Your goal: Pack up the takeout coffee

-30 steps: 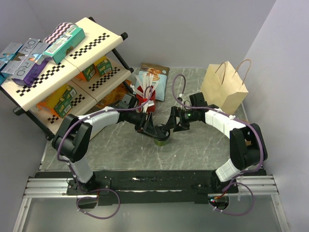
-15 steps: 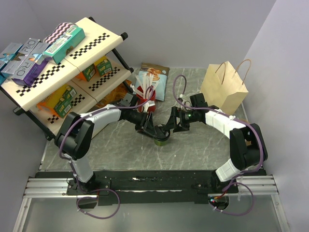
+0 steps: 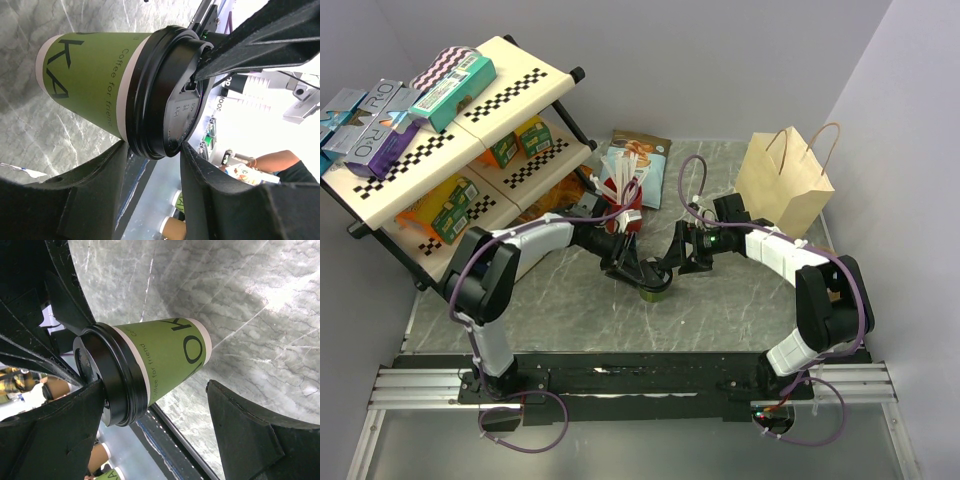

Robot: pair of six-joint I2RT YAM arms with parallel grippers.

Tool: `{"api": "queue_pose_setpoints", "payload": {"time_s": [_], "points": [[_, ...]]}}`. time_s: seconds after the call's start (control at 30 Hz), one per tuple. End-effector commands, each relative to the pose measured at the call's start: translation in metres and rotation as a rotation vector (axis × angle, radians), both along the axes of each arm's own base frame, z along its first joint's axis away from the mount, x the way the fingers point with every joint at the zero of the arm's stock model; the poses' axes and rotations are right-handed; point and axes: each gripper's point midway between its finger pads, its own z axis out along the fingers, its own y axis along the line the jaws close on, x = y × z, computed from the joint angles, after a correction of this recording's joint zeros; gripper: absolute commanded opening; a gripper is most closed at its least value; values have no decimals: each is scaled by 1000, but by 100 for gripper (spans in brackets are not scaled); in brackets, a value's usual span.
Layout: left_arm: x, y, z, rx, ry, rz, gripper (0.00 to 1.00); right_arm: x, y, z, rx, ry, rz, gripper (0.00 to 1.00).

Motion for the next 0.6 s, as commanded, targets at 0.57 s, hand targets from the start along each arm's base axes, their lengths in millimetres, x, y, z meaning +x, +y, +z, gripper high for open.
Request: {"api": "queue_pose_setpoints", "payload": {"time_s": [0.57], "points": [[18,89,-176,712,-78,120,32,-2,-7,-18,-42,54,-48,87]]}}
